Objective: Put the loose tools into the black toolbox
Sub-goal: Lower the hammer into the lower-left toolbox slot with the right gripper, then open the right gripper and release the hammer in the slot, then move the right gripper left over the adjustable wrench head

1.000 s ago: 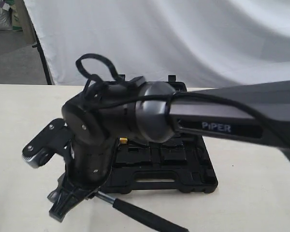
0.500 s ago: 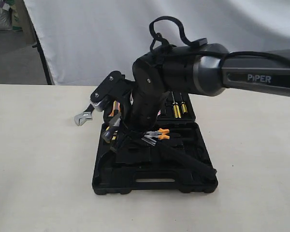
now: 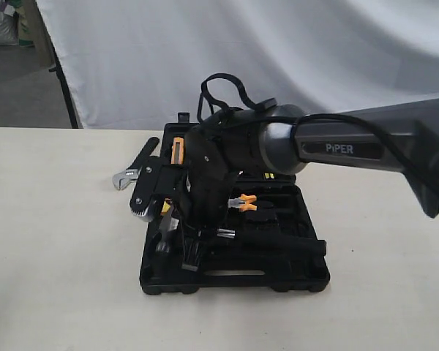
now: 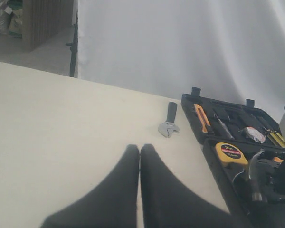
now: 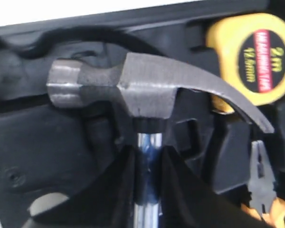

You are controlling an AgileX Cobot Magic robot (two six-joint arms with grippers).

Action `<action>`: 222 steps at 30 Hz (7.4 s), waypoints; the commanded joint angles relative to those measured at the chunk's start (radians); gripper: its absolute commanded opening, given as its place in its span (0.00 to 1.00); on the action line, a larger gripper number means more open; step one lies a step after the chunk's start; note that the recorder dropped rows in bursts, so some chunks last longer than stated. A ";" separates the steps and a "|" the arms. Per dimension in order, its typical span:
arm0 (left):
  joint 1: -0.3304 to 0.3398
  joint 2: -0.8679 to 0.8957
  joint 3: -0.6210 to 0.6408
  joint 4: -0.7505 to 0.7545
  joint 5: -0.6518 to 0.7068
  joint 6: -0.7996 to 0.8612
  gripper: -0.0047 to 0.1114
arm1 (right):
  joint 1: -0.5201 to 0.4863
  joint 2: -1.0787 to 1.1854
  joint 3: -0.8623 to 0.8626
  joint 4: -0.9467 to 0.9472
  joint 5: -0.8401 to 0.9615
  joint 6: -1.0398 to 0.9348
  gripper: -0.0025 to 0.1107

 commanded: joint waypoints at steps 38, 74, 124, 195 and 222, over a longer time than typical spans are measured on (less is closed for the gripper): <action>0.025 -0.003 -0.003 0.004 -0.007 -0.005 0.05 | 0.019 0.037 -0.006 0.099 0.062 -0.249 0.02; 0.025 -0.003 -0.003 0.004 -0.007 -0.005 0.05 | -0.021 -0.019 -0.006 0.111 0.008 -0.051 0.02; 0.025 -0.003 -0.003 0.004 -0.007 -0.005 0.05 | -0.045 0.070 -0.006 0.170 0.116 0.036 0.02; 0.025 -0.003 -0.003 0.004 -0.007 -0.005 0.05 | -0.051 0.779 -1.152 0.261 -0.133 0.513 0.67; 0.025 -0.003 -0.003 0.004 -0.007 -0.005 0.05 | -0.056 0.803 -1.152 0.265 -0.153 0.513 0.49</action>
